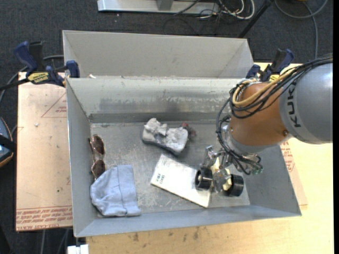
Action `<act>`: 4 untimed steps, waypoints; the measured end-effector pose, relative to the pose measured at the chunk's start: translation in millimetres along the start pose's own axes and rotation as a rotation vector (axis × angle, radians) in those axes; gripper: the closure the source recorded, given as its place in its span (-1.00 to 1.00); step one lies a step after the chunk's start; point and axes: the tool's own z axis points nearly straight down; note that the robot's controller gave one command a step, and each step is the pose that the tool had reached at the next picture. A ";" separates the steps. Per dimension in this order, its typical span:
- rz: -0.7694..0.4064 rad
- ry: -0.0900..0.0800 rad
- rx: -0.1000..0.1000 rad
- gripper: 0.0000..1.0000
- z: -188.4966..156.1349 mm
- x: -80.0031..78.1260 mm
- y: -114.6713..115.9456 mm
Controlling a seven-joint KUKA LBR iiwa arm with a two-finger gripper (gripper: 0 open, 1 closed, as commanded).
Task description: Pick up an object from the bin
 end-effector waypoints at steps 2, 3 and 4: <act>0.017 0.005 -0.017 1.00 -56.4 -14.5 -0.2; -0.059 0.002 -0.015 1.00 -104.7 12.9 7.2; -0.059 0.002 -0.015 1.00 -104.7 12.9 7.2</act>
Offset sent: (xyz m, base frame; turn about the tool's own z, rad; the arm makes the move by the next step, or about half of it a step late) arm 0.0219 0.0049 0.0812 0.0251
